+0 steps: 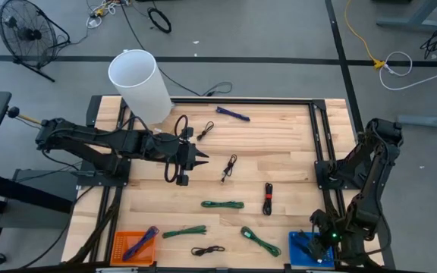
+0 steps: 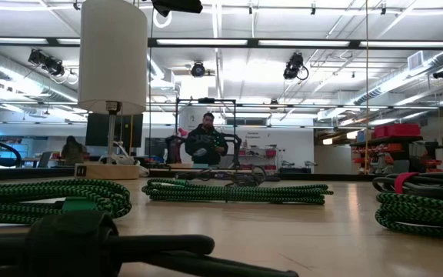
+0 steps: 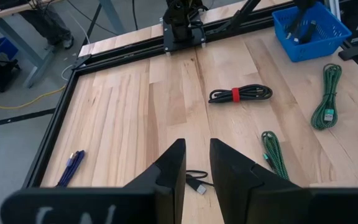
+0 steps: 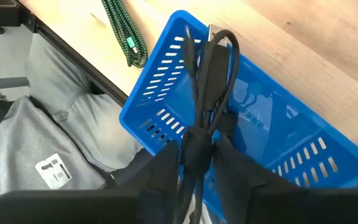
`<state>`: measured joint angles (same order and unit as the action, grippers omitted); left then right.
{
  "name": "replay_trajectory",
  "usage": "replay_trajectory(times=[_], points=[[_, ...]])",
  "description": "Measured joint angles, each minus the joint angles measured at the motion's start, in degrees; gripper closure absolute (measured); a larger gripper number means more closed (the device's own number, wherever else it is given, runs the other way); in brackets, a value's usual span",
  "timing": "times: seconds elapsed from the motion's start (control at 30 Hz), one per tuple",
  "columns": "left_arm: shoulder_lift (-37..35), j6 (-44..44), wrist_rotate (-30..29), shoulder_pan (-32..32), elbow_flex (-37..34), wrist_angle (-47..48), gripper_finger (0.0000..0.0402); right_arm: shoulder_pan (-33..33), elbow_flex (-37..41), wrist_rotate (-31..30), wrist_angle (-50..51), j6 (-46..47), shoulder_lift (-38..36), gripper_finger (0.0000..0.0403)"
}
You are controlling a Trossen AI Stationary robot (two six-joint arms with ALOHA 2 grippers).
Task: Pick & Place USB Port
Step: Put the black charger cable into the blue bin
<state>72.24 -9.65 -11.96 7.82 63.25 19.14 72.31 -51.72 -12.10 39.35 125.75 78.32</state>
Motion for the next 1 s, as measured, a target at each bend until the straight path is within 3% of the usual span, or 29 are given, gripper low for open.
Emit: replay_trajectory(times=[0.27, 0.53, 0.7, 1.0], points=[[-0.02, 0.02, -0.01, -0.01, -0.01, 0.00, 0.0323, 0.00, 0.00, 0.81, -0.97, -1.86, 0.00, 0.0244], [0.01, 0.02, 0.00, 0.00, -0.01, -0.02, 0.0323, -1.66, 0.00, 1.93, 0.04, -4.86, -0.20, 0.0247], [0.01, 0.03, -0.01, 0.00, 0.01, -0.09, 0.0323, -7.62, 0.04, -0.80, 6.07, -5.39, -0.20, 0.0260], [-0.01, 0.04, -0.01, -0.01, -0.01, -0.04, 0.0323, -21.74, 0.04, -0.75, 5.46, -23.68, -0.22, 0.0264]])
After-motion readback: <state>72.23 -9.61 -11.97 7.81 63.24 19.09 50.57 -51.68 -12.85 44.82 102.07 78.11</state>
